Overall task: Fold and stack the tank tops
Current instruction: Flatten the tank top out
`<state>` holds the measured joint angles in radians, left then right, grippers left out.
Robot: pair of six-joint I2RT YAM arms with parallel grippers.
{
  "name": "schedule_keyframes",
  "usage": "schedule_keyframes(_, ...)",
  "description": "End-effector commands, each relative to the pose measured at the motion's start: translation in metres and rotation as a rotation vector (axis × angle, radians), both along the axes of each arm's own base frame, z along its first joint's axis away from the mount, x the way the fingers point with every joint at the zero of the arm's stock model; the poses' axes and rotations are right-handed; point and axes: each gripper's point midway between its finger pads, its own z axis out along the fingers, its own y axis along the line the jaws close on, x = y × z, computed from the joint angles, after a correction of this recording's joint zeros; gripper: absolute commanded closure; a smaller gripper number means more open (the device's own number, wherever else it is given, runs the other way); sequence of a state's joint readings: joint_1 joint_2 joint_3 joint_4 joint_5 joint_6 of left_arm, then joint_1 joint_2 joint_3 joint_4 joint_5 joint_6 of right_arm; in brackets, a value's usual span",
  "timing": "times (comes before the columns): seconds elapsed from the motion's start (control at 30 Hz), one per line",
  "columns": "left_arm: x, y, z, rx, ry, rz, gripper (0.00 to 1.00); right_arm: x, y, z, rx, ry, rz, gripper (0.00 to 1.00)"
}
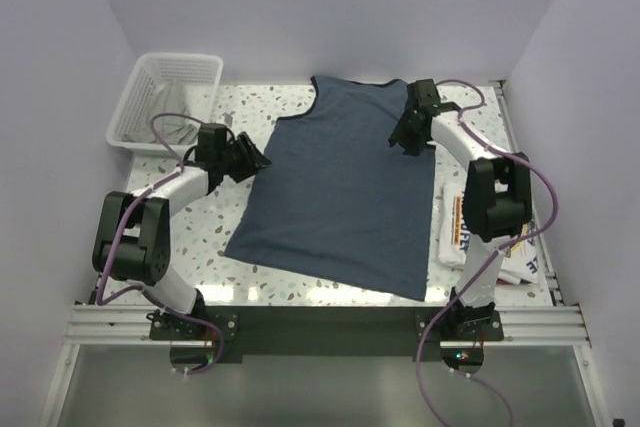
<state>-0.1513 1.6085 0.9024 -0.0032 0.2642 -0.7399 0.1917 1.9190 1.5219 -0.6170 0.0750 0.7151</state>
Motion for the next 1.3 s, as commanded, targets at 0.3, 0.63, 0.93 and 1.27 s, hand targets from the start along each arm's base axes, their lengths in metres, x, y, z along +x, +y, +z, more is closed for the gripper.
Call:
schedule_keyframes(0.3,-0.049,0.011,-0.037,0.143,0.075,-0.003,0.45,0.09,0.0,-0.05,-0.111,0.022,0.004,0.54)
schedule_keyframes(0.63,-0.102,0.008,-0.068,0.194,0.194,0.067,0.5,0.115,0.001,-0.082,-0.137,0.026,0.018,0.54)
schedule_keyframes(0.93,-0.168,-0.006,-0.092,0.148,0.335,0.14,0.51,0.146,0.004,-0.088,-0.122,-0.012,0.077,0.53)
schedule_keyframes(1.27,-0.196,-0.014,-0.074,0.153,0.338,0.124,0.49,0.157,0.019,-0.071,-0.071,-0.094,0.176,0.49)
